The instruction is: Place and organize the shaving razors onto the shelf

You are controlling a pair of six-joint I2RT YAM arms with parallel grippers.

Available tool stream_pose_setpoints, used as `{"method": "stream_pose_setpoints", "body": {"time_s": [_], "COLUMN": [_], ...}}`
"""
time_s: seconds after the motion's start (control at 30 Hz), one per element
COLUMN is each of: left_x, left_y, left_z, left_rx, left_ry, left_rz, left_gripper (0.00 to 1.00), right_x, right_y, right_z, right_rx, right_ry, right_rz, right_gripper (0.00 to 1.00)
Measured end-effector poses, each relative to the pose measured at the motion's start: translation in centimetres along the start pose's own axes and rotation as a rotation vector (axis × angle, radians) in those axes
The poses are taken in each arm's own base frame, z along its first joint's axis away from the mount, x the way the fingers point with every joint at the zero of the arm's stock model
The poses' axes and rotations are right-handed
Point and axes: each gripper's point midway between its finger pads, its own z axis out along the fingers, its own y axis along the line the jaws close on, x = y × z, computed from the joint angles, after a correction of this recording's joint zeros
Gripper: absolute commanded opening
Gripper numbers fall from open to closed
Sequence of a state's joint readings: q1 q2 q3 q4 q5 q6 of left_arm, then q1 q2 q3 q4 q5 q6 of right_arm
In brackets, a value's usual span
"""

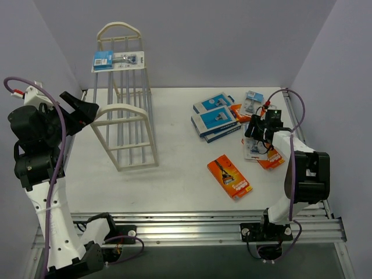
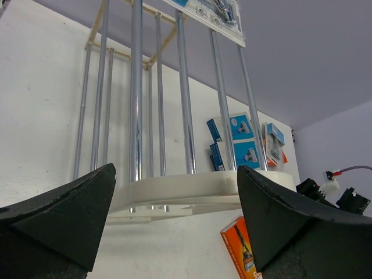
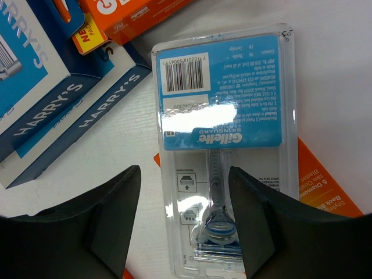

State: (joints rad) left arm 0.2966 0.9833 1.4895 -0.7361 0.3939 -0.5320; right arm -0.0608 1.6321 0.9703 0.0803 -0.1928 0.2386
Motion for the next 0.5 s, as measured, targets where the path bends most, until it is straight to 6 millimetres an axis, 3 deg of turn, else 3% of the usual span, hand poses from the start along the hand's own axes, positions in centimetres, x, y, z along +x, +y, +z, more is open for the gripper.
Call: {"method": "stream_pose_setpoints", "body": {"time_s": [0.27, 0.5], "left_x": [0.0, -0.6], "left_y": [-0.1, 1.6], "left_z": [-1.2, 0.8], "left_rx": [-0.015, -0.079], "left_ry": [-0.020, -0.007], "left_rz": [0.019, 0.028], "left_gripper": [0.94, 0.94], "right_x": [0.8, 1.0], "right_y": [0.8, 1.8], "right_z": [0.1, 0.0], "right_rx": [-0.019, -0.052], "right_ry": [0.013, 0.020], "right_rz": [-0.014, -0.026], "right_gripper": [0.57, 0.57]}}
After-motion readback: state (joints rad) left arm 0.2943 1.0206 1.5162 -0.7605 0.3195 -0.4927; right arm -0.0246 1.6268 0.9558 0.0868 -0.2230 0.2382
